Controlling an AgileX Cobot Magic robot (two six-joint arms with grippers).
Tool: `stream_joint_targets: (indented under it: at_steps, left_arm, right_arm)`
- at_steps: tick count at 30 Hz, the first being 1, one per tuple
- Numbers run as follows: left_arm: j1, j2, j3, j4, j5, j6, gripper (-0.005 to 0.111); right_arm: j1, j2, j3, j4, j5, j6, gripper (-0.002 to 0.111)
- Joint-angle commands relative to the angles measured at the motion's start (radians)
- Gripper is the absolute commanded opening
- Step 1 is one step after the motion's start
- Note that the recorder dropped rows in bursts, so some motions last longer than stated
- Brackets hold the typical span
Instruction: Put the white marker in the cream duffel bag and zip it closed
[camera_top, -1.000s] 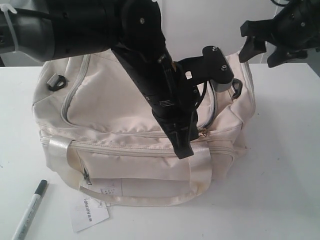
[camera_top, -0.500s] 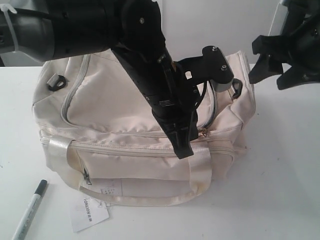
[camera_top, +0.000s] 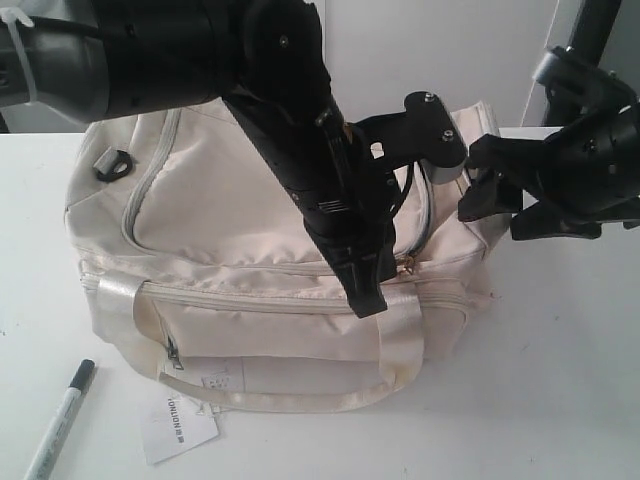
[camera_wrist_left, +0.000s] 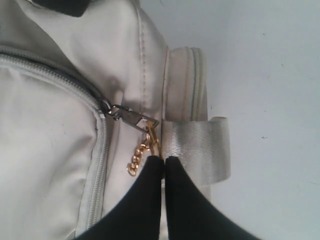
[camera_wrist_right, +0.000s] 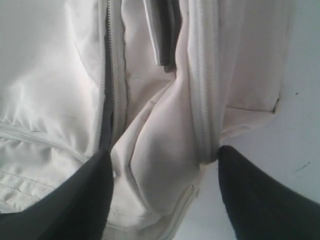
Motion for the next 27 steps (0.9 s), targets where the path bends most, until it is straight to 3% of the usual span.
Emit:
stream_joint_targets:
  at_steps: [1, 6, 9, 11, 15, 27]
  left_arm:
    - [-0.006, -0.011, 0.002, -0.012, 0.017, -0.008, 0.0]
    - [-0.006, -0.011, 0.002, -0.014, 0.017, -0.008, 0.0]
    - [-0.006, -0.011, 0.002, -0.016, 0.017, -0.008, 0.0]
    - [-0.006, -0.011, 0.002, -0.018, 0.017, -0.008, 0.0]
    - [-0.006, -0.011, 0.002, -0.018, 0.017, -0.008, 0.0]
    - [-0.006, -0.011, 0.002, -0.009, 0.081, -0.001, 0.0]
  right_arm:
    - [0.033, -0.009, 0.029, 0.021, -0.099, -0.011, 0.058]
    - [0.047, 0.011, 0.029, 0.025, -0.125, -0.011, 0.057]
    - [0.056, 0.038, 0.029, 0.025, -0.125, -0.011, 0.05]
    - [0.056, 0.045, 0.029, 0.025, -0.135, -0.011, 0.04]
    - [0.056, 0.048, 0.029, 0.025, -0.14, -0.011, 0.002]
    - [0.056, 0.048, 0.029, 0.025, -0.17, -0.014, 0.0]
